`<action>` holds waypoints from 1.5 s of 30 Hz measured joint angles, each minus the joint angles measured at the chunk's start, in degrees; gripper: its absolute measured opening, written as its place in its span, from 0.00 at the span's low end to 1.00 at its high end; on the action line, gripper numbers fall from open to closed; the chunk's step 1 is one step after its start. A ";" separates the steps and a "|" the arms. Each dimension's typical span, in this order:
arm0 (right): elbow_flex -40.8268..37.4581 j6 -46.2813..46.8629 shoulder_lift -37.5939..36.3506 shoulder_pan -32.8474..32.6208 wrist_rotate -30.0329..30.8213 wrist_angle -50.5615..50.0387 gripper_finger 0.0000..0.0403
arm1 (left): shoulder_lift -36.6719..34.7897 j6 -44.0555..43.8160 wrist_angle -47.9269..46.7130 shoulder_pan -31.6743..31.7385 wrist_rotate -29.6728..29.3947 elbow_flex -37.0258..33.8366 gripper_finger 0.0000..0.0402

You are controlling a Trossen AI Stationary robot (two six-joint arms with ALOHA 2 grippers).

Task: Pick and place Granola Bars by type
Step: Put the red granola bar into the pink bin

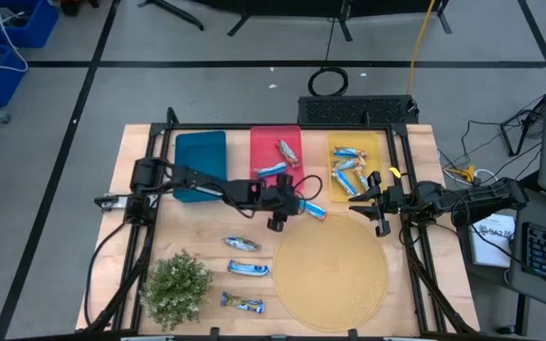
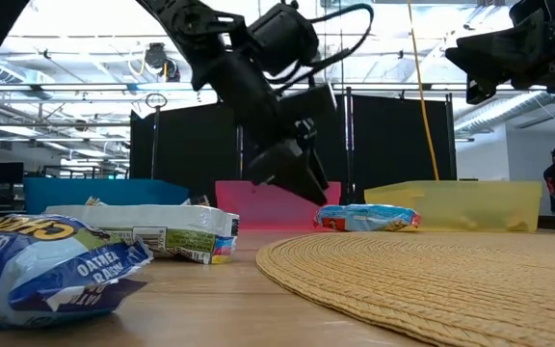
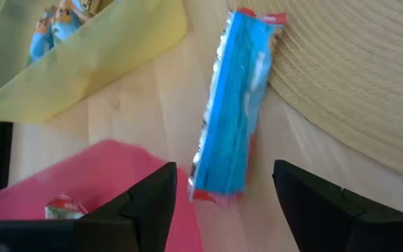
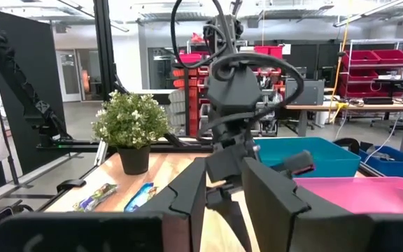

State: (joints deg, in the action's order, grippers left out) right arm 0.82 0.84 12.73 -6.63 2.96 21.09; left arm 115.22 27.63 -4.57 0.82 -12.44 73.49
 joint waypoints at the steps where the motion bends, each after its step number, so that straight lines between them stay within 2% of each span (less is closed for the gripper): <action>1: 0.00 0.00 0.00 0.02 -0.01 0.01 0.21 | 0.54 0.04 0.25 0.04 0.28 0.65 0.60; 13: 0.00 0.00 0.00 0.00 -0.02 0.01 0.21 | 3.34 -0.87 0.16 1.18 7.92 3.96 0.57; 19: 0.00 0.00 0.02 0.00 0.01 0.02 0.21 | 5.16 -3.62 -0.47 2.55 8.20 3.85 0.56; 28: 0.00 0.00 0.23 0.00 -0.02 -0.01 0.22 | 8.06 -3.31 1.00 2.95 7.17 4.18 0.55; 30: 0.01 0.00 0.24 0.01 -0.02 -0.01 0.21 | 8.19 -4.34 0.51 2.55 8.88 3.99 0.55; 33: 0.01 0.01 0.26 0.01 -0.02 0.01 0.22 | 7.93 -4.15 0.07 1.67 11.05 3.97 0.47; 39: 0.00 0.00 0.26 -0.01 -0.02 0.03 0.22 | 7.93 -3.86 -0.77 -0.85 12.84 3.94 0.11; 45: 0.00 0.00 0.26 0.02 -0.02 0.05 0.22 | 7.48 -3.91 -1.22 -3.09 9.68 3.85 0.10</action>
State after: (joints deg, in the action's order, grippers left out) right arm 0.82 0.84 12.99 -6.61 2.94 21.15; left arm 122.70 23.72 -5.79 -2.27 -2.76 77.34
